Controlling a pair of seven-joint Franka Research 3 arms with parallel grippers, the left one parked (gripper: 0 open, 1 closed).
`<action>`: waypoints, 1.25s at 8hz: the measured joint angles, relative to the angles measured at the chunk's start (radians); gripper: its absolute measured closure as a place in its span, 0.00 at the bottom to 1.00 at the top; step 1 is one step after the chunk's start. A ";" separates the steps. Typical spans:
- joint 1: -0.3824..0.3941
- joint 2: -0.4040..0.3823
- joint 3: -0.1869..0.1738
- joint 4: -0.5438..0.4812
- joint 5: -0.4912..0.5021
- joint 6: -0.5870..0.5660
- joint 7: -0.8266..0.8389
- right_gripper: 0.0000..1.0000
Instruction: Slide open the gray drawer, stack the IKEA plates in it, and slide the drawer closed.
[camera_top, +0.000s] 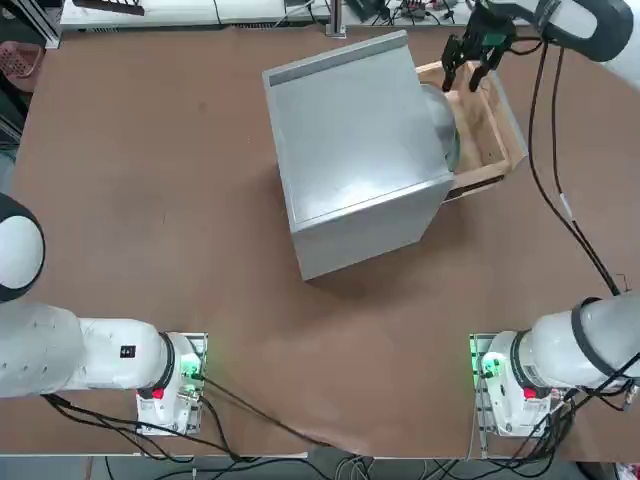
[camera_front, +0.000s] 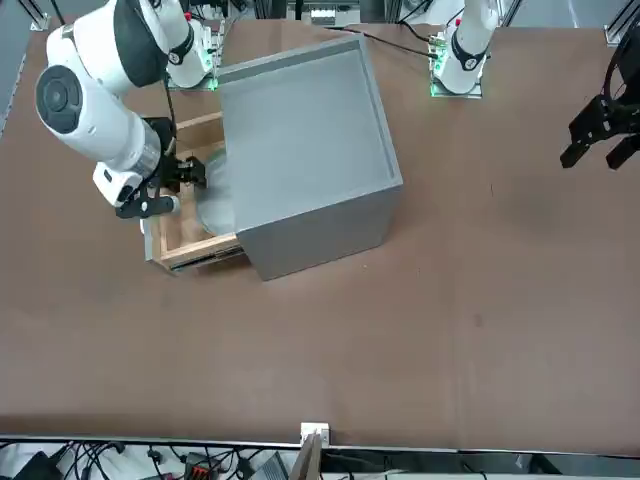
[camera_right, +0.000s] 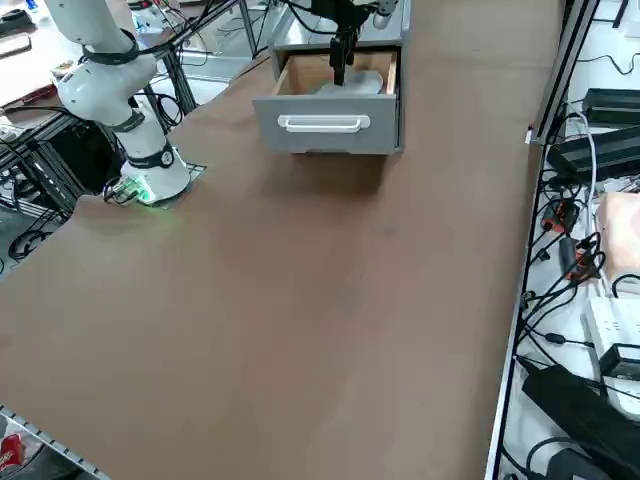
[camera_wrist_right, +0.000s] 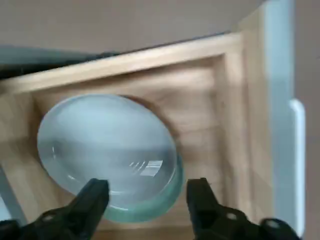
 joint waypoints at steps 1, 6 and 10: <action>-0.012 -0.001 -0.009 0.027 -0.026 -0.007 -0.001 0.00; -0.192 0.000 -0.024 0.078 -0.108 -0.077 -0.205 0.19; -0.287 0.037 -0.025 -0.034 -0.109 0.047 -0.368 0.84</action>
